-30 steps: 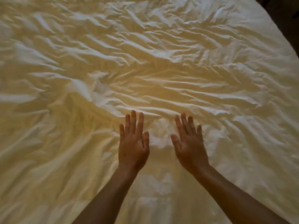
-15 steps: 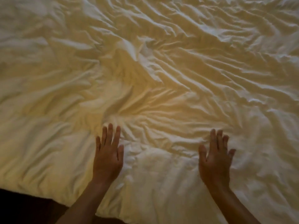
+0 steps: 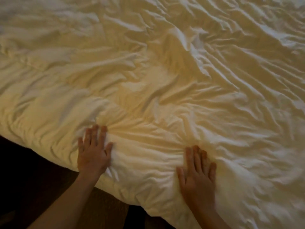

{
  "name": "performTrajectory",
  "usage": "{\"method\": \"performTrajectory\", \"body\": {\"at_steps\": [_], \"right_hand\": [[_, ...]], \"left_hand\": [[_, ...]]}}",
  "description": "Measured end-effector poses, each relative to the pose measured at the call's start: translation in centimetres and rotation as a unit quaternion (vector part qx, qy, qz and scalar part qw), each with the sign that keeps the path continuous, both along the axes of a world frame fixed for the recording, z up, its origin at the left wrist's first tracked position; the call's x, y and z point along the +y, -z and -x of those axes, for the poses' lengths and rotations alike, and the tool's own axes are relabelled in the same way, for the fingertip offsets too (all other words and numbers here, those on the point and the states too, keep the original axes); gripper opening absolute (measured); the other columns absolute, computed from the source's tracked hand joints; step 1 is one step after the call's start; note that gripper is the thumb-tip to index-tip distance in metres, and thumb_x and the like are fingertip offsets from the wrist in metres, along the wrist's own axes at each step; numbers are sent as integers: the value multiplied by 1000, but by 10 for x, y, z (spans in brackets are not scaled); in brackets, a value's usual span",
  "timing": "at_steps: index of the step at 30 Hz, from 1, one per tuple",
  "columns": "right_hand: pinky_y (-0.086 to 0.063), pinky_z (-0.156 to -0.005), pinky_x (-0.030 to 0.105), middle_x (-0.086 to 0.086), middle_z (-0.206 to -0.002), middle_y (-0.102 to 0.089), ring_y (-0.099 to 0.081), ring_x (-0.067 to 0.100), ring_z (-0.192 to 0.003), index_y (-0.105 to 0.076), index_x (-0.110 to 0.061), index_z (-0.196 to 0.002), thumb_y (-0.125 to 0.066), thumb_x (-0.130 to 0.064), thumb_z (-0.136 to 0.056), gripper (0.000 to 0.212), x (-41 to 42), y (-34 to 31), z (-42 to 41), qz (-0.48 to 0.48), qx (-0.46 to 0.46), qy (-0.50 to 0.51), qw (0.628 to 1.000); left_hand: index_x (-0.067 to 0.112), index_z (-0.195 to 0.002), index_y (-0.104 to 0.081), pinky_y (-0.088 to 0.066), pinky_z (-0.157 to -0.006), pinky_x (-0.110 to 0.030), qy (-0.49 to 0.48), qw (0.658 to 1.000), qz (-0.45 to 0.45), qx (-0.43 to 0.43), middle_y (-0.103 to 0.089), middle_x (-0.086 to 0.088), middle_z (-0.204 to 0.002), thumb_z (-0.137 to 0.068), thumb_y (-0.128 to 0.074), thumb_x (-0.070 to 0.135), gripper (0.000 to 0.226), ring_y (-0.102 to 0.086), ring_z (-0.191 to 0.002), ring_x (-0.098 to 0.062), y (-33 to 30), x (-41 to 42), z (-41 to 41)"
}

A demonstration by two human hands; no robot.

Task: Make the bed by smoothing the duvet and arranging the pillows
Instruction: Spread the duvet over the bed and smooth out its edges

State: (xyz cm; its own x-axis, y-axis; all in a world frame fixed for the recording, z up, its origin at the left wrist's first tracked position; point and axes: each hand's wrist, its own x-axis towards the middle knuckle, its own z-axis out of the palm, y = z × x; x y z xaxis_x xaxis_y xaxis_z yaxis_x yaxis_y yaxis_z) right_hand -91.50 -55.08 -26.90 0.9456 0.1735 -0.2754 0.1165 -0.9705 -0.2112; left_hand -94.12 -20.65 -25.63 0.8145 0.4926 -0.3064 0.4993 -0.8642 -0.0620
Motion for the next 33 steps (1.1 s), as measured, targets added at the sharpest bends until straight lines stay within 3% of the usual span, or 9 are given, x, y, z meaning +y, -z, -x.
{"method": "performTrajectory", "body": {"at_steps": [3, 8, 12, 14, 16, 20, 23, 28, 33], "right_hand": [[-20, -116, 62, 8, -163, -25, -21, 29, -150, -28, -18, -155, -28, -56, -91, 75, -3, -11, -25, 8, 1, 128, 992], [3, -122, 47, -4, -167, -1, 7, 15, -153, -12, -26, -159, -18, -55, -94, 72, 74, -42, -72, -111, -33, 143, 983], [5, -123, 41, -6, -167, 3, 11, 12, -153, -9, -30, -159, -22, -49, -99, 65, 151, -24, -97, -119, -28, 88, 989], [-2, -123, 47, -2, -167, -6, 2, 17, -154, -14, -29, -159, -23, -51, -97, 67, 156, -2, -111, -61, -22, 107, 992], [-8, -121, 53, 1, -167, -13, -7, 22, -154, -17, -27, -159, -22, -56, -93, 72, 143, 11, -125, -4, -24, 216, 976], [-6, -120, 58, 6, -166, -14, -9, 25, -153, -18, -21, -158, -19, -58, -89, 78, 126, 5, -157, 10, -40, 375, 926], [6, -121, 49, 1, -167, -4, 3, 19, -154, -12, -24, -160, -16, -58, -92, 75, 146, -11, -192, -45, -66, 330, 940], [7, -123, 44, -4, -166, 3, 9, 17, -153, -9, -29, -159, -17, -50, -97, 66, 181, -10, -260, -59, -84, 177, 979], [-2, -123, 48, -3, -167, -3, -3, 20, -154, -9, -31, -159, -17, -60, -93, 73, 133, 24, -307, 23, -57, 146, 987]], "left_hand": [[23, -158, -10, -3, -122, -53, -108, 994, 5, -14, 1, -6, -166, -100, -13, 55, 66, 7, -152, -26, -14, 25, -19], [25, -159, -8, -4, -123, -46, 179, 970, 120, -110, 3, -1, -166, -100, -19, 43, 62, 7, -153, -22, -18, -9, -90], [29, -158, -4, 2, -123, -42, 297, 942, 135, -76, 5, 3, -166, -100, -17, 45, 62, 8, -153, -18, 2, -1, -144], [27, -158, -15, -7, -122, -48, 293, 948, 101, -67, -5, 1, -166, -99, -20, 49, 63, -6, -153, -23, 18, 45, -159], [24, -157, -22, -13, -120, -52, 281, 956, 54, -63, -13, -2, -165, -97, -24, 51, 66, -15, -151, -27, 30, 104, -170], [16, -157, -18, -13, -118, -57, 211, 975, 37, -62, -12, -12, -165, -95, -22, 53, 72, -12, -151, -33, 24, 160, -206], [15, -158, -14, -11, -120, -56, 207, 967, 85, -119, -7, -13, -165, -97, -21, 49, 70, -6, -152, -32, 16, 120, -243], [24, -159, -6, 4, -123, -41, 354, 901, 209, -139, 7, 0, -166, -100, -17, 46, 64, 12, -152, -18, 7, 16, -314], [31, -158, -10, -2, -122, -45, 411, 900, 109, -92, -2, 2, -166, -96, -15, 54, 66, 0, -153, -21, 44, 45, -375]]}}
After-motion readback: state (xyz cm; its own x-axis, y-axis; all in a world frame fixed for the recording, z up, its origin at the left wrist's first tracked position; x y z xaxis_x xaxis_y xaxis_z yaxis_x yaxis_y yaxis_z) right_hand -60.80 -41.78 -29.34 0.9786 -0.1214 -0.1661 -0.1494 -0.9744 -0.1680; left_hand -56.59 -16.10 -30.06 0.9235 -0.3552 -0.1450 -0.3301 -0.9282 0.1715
